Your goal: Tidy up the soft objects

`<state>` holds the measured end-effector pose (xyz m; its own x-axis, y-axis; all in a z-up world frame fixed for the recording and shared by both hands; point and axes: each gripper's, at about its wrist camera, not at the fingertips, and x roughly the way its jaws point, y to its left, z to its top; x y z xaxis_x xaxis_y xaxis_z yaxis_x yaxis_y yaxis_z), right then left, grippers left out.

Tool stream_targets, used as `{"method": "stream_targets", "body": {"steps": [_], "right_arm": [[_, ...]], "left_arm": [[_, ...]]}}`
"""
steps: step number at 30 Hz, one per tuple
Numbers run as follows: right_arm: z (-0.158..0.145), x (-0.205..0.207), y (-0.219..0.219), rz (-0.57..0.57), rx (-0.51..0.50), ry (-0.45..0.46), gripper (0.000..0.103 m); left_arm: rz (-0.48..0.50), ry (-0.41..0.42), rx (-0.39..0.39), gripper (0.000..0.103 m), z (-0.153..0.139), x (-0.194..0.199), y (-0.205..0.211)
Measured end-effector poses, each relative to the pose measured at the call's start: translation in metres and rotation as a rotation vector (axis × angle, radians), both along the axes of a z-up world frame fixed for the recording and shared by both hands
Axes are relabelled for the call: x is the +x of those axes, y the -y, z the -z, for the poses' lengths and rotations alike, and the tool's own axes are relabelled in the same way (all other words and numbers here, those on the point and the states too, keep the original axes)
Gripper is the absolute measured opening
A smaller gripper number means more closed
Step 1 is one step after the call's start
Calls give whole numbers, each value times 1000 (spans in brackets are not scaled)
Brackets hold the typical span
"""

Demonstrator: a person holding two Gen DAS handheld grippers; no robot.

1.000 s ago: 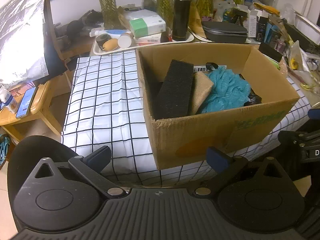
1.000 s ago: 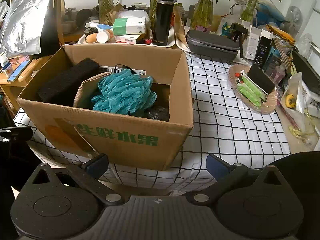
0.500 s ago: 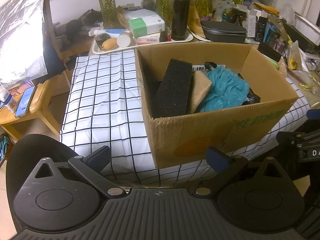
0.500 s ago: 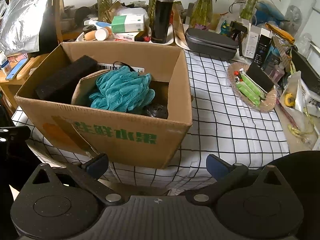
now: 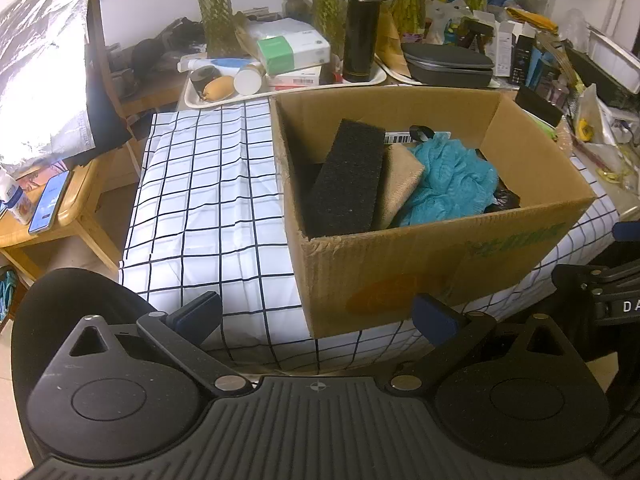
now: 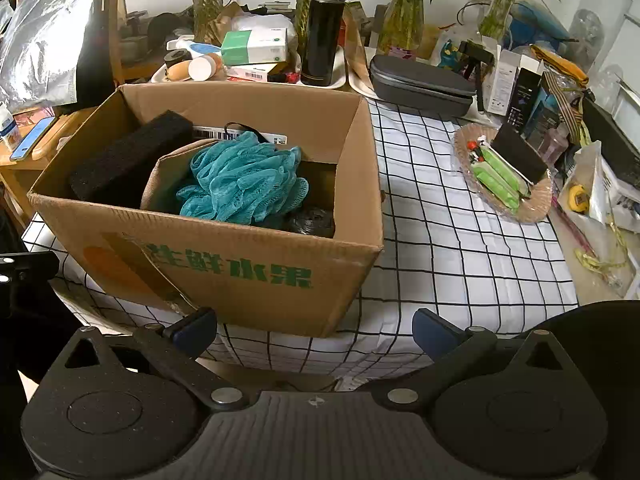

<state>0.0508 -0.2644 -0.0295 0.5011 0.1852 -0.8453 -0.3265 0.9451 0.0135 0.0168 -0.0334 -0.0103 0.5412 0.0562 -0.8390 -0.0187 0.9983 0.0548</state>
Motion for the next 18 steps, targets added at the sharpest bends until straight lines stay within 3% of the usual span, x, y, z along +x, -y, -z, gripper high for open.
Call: {"method": "stream_targets", "body": {"steps": [18], "right_arm": [[-3,3,2,6,-6,3,103]], "left_arm": [[-10,-12,-3,103,-1,1,-1]]}}
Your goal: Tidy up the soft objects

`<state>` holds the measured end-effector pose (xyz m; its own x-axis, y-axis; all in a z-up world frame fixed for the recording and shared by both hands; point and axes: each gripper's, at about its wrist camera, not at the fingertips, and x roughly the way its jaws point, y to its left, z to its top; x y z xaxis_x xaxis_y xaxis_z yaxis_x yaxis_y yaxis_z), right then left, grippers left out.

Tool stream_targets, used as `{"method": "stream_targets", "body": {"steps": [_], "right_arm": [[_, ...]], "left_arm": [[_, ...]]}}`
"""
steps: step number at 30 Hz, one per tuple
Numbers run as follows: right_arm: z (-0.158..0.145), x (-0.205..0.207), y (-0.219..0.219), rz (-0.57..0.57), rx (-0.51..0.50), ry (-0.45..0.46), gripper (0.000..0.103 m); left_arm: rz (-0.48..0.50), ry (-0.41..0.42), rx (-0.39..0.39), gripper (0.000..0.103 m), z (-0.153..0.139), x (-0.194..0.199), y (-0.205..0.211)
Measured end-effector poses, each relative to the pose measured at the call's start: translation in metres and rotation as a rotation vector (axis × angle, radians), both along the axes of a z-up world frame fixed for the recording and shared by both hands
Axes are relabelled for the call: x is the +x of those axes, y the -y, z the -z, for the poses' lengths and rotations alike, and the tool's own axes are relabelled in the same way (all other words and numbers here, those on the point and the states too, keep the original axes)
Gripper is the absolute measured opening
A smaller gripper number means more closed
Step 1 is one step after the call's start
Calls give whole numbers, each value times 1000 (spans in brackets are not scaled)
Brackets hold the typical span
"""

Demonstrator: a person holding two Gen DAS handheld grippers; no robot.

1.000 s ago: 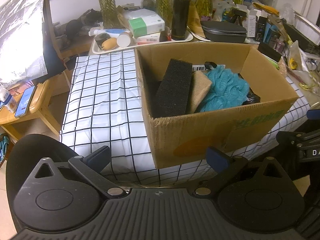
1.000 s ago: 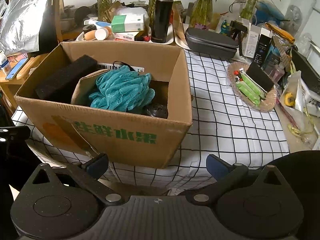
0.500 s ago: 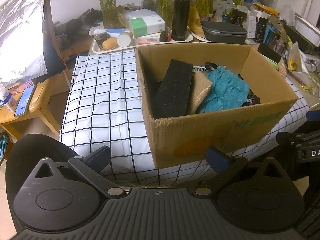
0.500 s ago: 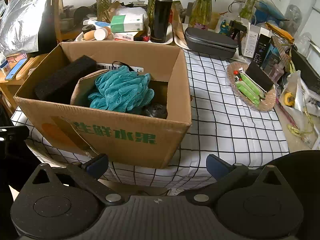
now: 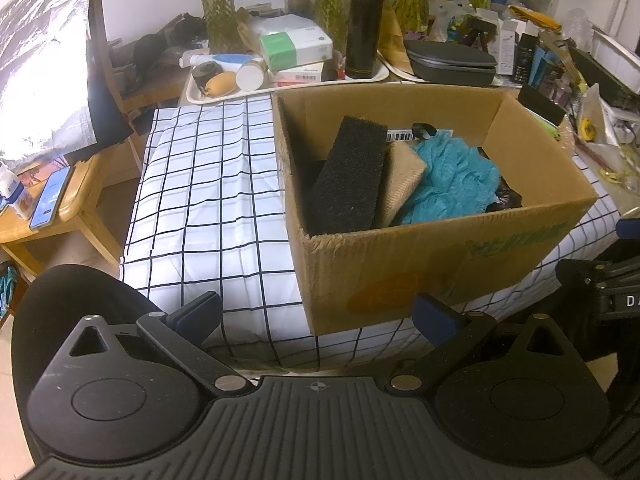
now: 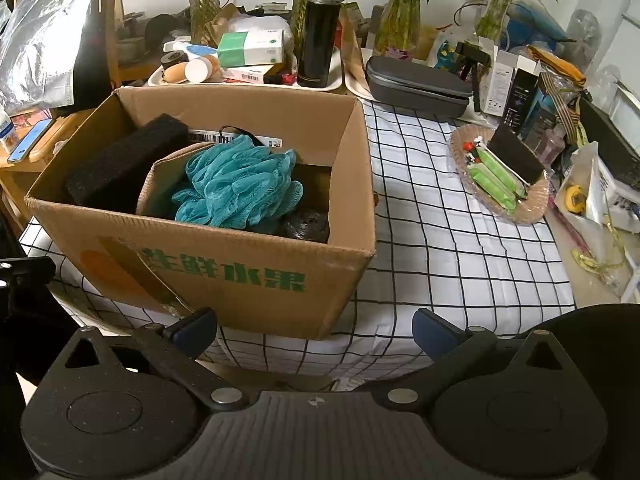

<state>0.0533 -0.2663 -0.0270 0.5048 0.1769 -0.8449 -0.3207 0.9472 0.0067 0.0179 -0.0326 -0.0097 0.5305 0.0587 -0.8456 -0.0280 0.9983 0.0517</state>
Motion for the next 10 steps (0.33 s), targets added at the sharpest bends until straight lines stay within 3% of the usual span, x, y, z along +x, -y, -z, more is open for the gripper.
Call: {"method": "stream_targets", "body": {"steps": [10], "right_arm": [[-1,2,2,4,-2,-2,103]], "left_arm": [[2,8,8,103,0,0,1]]}}
